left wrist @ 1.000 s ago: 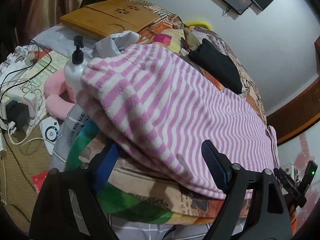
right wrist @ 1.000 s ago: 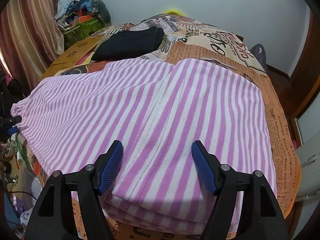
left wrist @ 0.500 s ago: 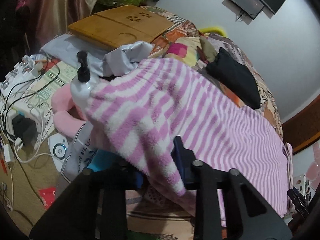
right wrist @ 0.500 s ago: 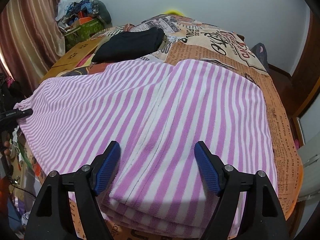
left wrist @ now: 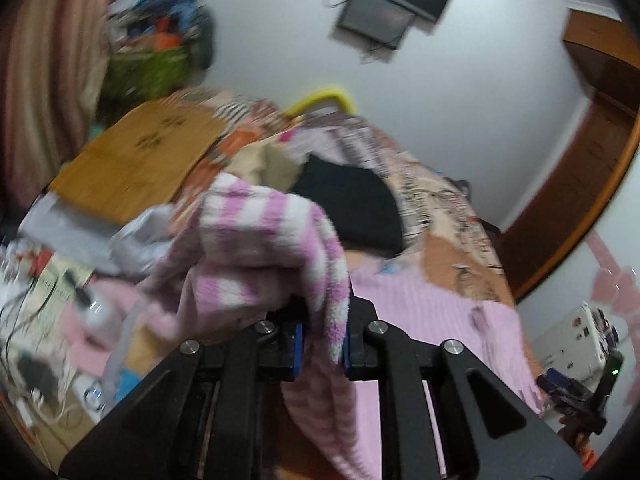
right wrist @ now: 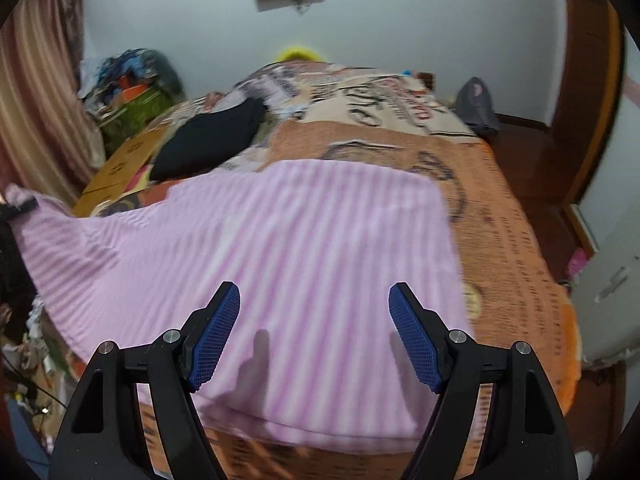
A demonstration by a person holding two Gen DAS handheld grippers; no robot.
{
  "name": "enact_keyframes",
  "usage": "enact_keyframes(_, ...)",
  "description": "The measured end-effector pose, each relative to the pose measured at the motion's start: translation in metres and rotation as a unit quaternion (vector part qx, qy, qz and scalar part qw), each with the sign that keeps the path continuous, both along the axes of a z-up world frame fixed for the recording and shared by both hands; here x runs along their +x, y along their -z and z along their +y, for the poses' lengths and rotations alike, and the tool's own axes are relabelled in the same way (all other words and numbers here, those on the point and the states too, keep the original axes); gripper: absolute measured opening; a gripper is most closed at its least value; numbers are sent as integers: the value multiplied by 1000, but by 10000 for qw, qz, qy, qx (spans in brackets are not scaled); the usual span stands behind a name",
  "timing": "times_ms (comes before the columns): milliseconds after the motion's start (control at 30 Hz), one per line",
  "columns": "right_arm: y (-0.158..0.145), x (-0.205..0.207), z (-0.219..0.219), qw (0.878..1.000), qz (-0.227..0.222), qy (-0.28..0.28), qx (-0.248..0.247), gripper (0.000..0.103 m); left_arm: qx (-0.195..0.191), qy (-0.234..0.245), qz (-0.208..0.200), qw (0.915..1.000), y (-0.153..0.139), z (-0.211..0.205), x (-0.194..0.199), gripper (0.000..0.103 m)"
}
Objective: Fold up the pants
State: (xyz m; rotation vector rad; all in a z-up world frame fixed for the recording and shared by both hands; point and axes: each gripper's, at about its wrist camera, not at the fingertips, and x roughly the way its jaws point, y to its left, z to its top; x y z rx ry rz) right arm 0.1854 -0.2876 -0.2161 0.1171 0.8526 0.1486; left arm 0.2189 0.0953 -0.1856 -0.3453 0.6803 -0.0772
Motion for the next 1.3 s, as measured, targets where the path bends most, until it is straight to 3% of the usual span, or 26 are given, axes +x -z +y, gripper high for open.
enact_keyframes(200,17,-8,-38,9992,177,353,22,74,203,639,-386,9970,-39,-72,23,14)
enact_keyframes(333,39,-7,-45,9983,496,217,207,74,301,1107,-528,9920,-57,-123,37,14)
enact_keyframes(567,49,-11,-54,9962,437,127,736,77,217,2121,-546,9755,-69,-216,52,12)
enact_keyframes(800,52,-14,-57,9952,378,69,901,77,316,3082,-497,9495,-63,-311,45,12)
enact_keyframes(1000,54,-13,-58,9947,355,64,964,77,343,3722,-220,9273,-41,-375,34,12)
enact_keyframes(1300,35,-41,-82,9947,205,373,931,74,403,4154,366,9080,10,-423,30,12)
